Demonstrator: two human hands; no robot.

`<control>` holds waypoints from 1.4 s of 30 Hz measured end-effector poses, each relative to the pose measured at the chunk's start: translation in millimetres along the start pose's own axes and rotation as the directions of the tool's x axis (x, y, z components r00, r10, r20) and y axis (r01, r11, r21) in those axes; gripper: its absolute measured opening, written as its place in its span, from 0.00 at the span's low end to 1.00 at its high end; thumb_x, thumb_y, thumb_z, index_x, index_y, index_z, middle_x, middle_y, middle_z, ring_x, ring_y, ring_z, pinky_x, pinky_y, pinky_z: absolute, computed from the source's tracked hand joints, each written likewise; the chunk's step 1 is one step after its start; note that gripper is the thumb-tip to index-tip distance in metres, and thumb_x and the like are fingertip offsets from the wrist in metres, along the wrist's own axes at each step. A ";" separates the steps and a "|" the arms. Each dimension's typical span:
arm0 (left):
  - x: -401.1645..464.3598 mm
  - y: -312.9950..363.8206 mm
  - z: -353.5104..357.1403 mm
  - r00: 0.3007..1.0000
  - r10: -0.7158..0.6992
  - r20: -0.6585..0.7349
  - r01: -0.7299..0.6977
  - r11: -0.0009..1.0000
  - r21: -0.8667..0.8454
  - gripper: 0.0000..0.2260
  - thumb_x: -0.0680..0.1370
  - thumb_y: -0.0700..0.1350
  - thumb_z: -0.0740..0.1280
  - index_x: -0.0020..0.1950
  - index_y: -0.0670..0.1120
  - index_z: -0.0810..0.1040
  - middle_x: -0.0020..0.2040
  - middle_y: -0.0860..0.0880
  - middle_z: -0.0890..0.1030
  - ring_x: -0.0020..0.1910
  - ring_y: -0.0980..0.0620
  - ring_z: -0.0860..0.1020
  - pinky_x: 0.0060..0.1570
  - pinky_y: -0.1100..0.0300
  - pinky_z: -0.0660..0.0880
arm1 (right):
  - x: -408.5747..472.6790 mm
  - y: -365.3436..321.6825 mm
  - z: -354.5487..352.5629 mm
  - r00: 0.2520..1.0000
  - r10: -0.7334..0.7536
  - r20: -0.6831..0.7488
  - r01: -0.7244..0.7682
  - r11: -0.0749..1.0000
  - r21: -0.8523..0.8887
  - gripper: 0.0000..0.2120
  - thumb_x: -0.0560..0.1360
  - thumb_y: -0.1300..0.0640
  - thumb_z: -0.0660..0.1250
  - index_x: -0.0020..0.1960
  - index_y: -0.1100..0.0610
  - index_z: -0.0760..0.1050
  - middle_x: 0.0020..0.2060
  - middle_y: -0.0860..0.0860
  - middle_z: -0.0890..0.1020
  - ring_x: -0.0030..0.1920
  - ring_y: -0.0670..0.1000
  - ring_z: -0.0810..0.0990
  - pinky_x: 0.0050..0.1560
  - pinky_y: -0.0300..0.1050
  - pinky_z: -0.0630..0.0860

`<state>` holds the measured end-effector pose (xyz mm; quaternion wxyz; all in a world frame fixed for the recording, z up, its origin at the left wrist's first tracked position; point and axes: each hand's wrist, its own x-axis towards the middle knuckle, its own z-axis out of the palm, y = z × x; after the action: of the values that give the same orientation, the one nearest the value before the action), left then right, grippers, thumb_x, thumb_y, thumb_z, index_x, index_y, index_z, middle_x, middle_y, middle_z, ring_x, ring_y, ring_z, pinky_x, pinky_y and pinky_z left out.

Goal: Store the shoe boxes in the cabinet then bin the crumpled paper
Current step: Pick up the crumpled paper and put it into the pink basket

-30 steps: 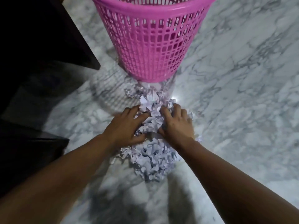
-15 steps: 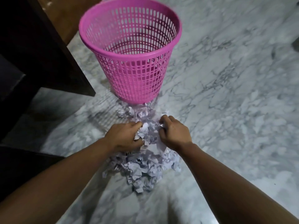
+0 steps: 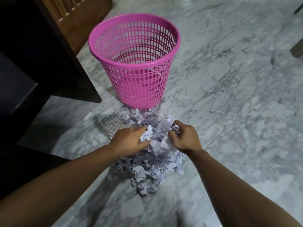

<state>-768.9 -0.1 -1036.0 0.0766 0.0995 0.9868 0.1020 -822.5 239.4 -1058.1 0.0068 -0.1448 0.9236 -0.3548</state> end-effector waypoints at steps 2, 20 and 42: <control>-2.8 4.8 -12.8 0.991 -0.005 -0.132 -0.008 0.996 -0.094 0.17 0.80 0.63 0.61 0.57 0.51 0.70 0.39 0.55 0.74 0.32 0.53 0.71 0.34 0.56 0.66 | 9.5 -10.4 -8.0 0.994 0.023 -0.106 -0.005 0.985 0.173 0.06 0.71 0.51 0.63 0.38 0.52 0.68 0.25 0.50 0.72 0.29 0.54 0.71 0.31 0.50 0.72; 154.5 -43.5 -240.2 0.830 -0.401 -0.388 0.175 0.848 -0.500 0.29 0.72 0.64 0.66 0.68 0.50 0.76 0.63 0.46 0.82 0.59 0.45 0.81 0.60 0.51 0.77 | 244.8 -216.8 -117.7 0.997 -0.079 -0.006 0.078 0.990 -0.121 0.16 0.78 0.50 0.64 0.61 0.58 0.79 0.57 0.58 0.84 0.56 0.59 0.82 0.56 0.48 0.79; 30.7 -23.8 -105.8 0.751 0.104 -0.652 -0.224 0.969 -0.105 0.14 0.79 0.49 0.69 0.61 0.43 0.81 0.56 0.45 0.79 0.58 0.44 0.73 0.57 0.50 0.72 | 164.2 -120.7 -88.2 0.860 -0.045 -0.508 0.265 0.891 0.368 0.12 0.74 0.64 0.60 0.49 0.58 0.82 0.39 0.43 0.84 0.41 0.41 0.82 0.44 0.43 0.80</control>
<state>-821.1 -36.1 -942.8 -0.2658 0.1379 0.9277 0.2230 -958.3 167.1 -897.9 -0.2235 -0.1216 0.7800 -0.5718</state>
